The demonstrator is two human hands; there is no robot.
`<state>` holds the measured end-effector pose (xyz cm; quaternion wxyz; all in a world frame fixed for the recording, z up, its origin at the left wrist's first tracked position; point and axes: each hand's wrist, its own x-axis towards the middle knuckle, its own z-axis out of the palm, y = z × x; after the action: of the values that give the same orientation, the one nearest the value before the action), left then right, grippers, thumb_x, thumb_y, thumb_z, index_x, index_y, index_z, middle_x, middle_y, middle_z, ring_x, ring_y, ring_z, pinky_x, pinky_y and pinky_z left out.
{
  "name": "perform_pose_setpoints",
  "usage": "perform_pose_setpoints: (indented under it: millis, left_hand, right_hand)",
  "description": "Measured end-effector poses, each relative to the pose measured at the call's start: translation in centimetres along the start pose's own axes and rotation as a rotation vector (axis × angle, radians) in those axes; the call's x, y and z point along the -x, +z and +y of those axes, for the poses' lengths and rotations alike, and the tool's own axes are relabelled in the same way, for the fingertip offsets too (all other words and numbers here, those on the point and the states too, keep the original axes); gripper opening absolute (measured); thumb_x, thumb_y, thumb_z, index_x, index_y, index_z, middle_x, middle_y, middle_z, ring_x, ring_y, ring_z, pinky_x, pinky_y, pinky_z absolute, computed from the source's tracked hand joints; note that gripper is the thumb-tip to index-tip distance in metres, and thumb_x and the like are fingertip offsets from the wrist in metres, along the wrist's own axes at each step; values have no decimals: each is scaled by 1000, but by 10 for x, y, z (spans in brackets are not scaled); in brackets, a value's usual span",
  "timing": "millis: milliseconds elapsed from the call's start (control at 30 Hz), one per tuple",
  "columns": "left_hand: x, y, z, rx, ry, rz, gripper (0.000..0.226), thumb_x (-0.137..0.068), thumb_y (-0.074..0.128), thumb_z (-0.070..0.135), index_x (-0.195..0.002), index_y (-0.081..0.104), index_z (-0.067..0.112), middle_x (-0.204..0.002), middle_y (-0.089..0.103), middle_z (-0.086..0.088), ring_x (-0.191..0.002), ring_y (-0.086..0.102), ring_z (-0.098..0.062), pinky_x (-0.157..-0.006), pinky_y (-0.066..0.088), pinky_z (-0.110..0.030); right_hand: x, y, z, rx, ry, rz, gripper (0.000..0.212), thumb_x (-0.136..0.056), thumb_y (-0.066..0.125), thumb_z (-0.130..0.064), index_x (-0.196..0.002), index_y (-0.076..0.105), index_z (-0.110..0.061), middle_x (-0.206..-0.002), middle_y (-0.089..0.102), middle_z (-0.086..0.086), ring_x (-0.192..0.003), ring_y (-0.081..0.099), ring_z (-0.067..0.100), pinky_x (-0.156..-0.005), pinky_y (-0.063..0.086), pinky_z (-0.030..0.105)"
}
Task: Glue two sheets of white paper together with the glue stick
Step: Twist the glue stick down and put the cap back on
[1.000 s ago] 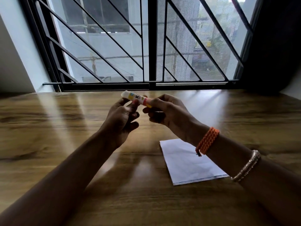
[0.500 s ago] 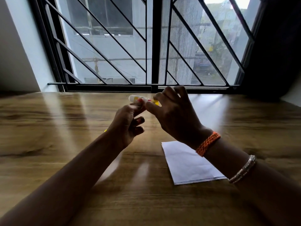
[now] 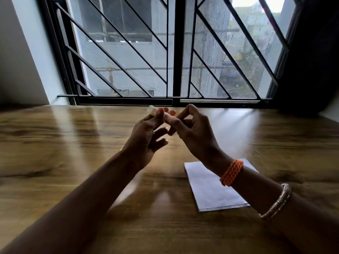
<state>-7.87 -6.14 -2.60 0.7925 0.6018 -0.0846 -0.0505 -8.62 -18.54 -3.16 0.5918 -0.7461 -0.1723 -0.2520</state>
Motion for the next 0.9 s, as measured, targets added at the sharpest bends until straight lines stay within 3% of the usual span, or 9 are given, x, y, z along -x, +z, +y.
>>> perform_pose_setpoints:
  millis: [67,133,200,300,467,567,700,800,900]
  left_hand:
    - [-1,-1,1,-20,0,18,23,-87,53,41,-88,71,26,-85,64,14,-71,49,-7,-42,40,-13]
    - [-2,-2,0,-58,-11,52,23,-86,56,37,-72,71,26,-72,63,17,-61,47,-6,-39,37,-14]
    - [-4,-2,-2,-84,-20,86,18,-85,58,35,-74,66,24,-61,60,19,-56,44,-7,-37,35,-15]
    - [-5,-1,-5,-82,-40,105,12,-84,61,33,-79,65,24,-60,58,17,-56,43,-9,-35,34,-16]
    - [-3,-1,-5,-42,-15,47,14,-85,58,37,-83,65,25,-64,64,19,-65,47,-8,-40,39,-14]
    - [-2,1,-4,-3,14,-2,20,-88,51,39,-90,65,25,-84,65,12,-73,52,-6,-45,43,-13]
    - [-4,-2,1,74,24,-65,21,-91,49,29,-103,65,22,-91,61,7,-74,50,-5,-47,45,-15]
    - [-6,-7,0,23,19,-26,25,-89,52,32,-106,64,19,-95,61,6,-80,49,-8,-47,46,-17]
    - [-9,-9,-3,-21,5,34,20,-85,56,39,-86,68,22,-94,65,9,-85,50,-12,-48,45,-20]
  right_hand:
    - [2,-1,-2,43,-46,-36,24,-87,67,-21,-80,48,-7,-69,69,15,-44,56,6,-39,40,21]
    - [3,-6,0,403,-324,-52,16,-85,67,-14,-86,53,-6,-71,67,11,-58,59,22,-54,49,37]
    - [4,-10,2,903,-651,-27,14,-82,64,-7,-96,62,-10,-72,65,5,-69,57,26,-70,47,39]
    - [5,-10,1,1149,-786,-12,18,-83,55,-4,-95,66,-13,-73,64,5,-71,58,26,-71,41,38]
    - [7,-9,-1,912,-635,-20,20,-72,67,-4,-89,64,-16,-70,60,-1,-69,58,23,-75,41,39]
    - [4,-7,-4,551,-446,19,22,-74,70,-12,-75,48,-18,-58,50,-10,-53,52,9,-57,39,27]
    - [3,-4,-1,303,-224,73,21,-79,69,-14,-81,48,-14,-63,66,8,-54,58,25,-49,46,32]
    - [8,1,-2,341,-272,75,20,-83,67,-17,-80,47,-16,-61,62,1,-51,55,19,-63,48,38]
    - [12,-1,-2,664,-537,54,9,-83,64,-14,-87,56,-15,-65,58,-5,-60,58,19,-78,36,41]
